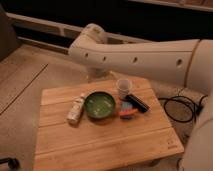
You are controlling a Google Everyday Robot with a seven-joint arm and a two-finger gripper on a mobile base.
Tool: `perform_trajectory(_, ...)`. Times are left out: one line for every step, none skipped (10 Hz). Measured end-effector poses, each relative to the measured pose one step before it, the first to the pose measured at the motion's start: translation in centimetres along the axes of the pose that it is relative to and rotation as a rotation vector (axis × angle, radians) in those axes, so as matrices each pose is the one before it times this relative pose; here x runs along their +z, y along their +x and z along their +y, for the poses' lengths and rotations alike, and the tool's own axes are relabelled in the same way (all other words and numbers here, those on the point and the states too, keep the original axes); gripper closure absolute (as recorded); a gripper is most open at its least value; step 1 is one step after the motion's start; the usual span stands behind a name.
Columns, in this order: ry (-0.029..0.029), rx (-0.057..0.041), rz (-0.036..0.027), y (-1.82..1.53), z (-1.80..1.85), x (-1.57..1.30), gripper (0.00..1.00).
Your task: Place the ceramic cup in the ceramic bowl
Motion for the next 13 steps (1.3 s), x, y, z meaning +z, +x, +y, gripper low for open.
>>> perform_trajectory(-0.00265,0.00253,-0.02338,-0.833,-1.725,-0.954,0.35)
perform_trajectory(-0.00412,-0.00195,-0.01021,-0.337,-0.531,-0.448,0.35)
perform_trajectory(-0.00224,-0.0026,-0.00257,-0.08,0.008,-0.113,0.35)
perform_trajectory(-0.00205,-0.00397,0.00102,0.066,0.263,-0.006,0.35)
perform_trajectory(-0.00085,0.00071,0.00642,0.287,0.151,0.157,0.35)
perform_trajectory(0.00617,0.026,0.02674,0.925,-0.265,1.055,0.35)
perform_trajectory(0.00866,0.03212,0.02834,0.76,-0.73,1.516,0.35)
perform_trajectory(0.00444,0.02539,0.02101,0.271,-0.697,1.519,0.35)
perform_trajectory(0.00209,0.02343,0.01938,-0.305,-0.791,2.135,0.35)
perform_trajectory(-0.00642,-0.00375,0.00282,-1.086,-0.183,1.609,0.35)
perform_trajectory(-0.00918,-0.02107,-0.00574,-1.564,0.1,1.414,0.35)
perform_trajectory(-0.0114,-0.03889,-0.01138,-1.947,0.403,1.334,0.35)
perform_trajectory(-0.01666,-0.0608,-0.01809,-2.447,0.736,1.278,0.35)
